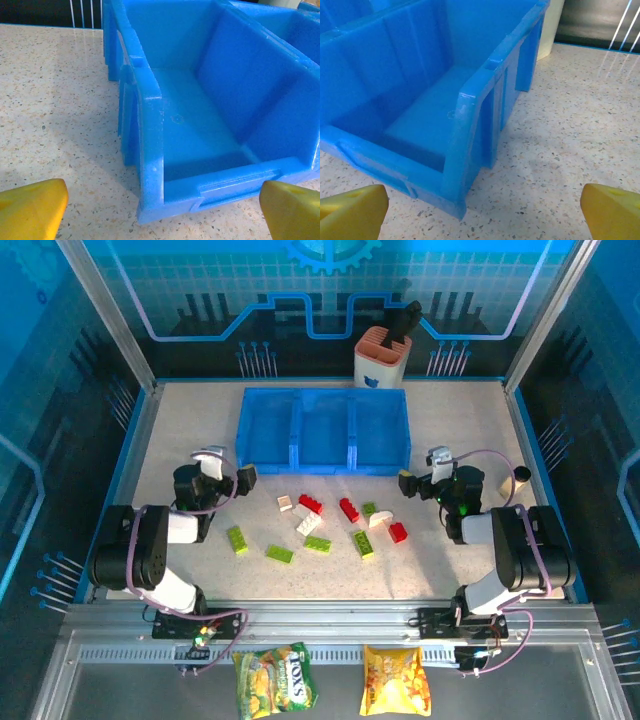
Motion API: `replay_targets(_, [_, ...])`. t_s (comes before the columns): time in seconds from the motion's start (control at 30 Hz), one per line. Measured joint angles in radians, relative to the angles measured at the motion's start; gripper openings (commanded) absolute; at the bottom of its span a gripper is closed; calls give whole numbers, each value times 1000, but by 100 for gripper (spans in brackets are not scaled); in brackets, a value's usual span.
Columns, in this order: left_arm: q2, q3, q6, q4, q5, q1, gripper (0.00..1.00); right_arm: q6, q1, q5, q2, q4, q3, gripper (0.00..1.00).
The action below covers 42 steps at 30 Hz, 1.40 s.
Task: Sort the legos into containers by color
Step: Pick up the lego from the bottom-center of the table.
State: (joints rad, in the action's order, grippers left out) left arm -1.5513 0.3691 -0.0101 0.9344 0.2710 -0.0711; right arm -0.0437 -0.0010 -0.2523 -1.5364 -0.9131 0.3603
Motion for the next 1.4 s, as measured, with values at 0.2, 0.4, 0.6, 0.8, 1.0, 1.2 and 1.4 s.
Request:
replay_targets(0.2, [0,0,0,0,0,0,99,-3,0,-16,0,0,0,100])
replay_targets(0.4, [0,0,0,0,0,0,99,-3,0,-18,0,0,1,100])
replay_targets(0.6, [0,0,0,0,0,0,99,-3,0,-18,0,0,1,100])
replay_targets(0.8, [0,0,0,0,0,0,99,-3,0,-18,0,0,1,100])
replay_targets(1.0, [0,0,0,3,0,0,99,-2,0,-18,0,0,1,100])
replay_targets(1.2, [0,0,0,17,0,0,99,-2,0,-18,0,0,1,100])
replay_targets(1.4, [0,0,0,19,0,0,99,-2,0,-18,0,0,2,100])
